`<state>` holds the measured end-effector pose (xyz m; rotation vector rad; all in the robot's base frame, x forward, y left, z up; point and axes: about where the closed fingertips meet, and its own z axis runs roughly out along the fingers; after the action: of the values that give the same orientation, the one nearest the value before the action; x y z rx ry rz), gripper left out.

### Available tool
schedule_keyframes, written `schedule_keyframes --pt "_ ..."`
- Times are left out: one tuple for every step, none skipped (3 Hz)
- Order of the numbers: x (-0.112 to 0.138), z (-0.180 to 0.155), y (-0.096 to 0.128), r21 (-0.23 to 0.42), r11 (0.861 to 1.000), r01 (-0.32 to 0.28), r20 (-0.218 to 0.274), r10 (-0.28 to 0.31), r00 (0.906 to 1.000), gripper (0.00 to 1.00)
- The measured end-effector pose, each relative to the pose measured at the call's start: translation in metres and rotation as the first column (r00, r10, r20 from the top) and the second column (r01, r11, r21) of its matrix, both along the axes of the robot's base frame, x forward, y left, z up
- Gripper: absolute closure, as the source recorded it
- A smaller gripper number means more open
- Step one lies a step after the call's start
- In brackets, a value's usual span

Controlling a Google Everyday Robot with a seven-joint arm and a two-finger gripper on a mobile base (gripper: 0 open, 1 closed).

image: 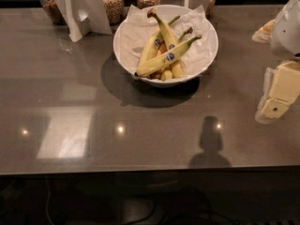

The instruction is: Pick banana from white bowl

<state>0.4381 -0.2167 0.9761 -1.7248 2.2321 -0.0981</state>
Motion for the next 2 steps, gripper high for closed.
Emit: schedule_keyframes --pt "0.0 0.0 0.0 0.0 1.0 0.0 0.0 0.0 1.0 0.0" --pt "0.013 0.001 0.01 0.039 0.999 -0.02 0.041 0.018 0.999 0.0"
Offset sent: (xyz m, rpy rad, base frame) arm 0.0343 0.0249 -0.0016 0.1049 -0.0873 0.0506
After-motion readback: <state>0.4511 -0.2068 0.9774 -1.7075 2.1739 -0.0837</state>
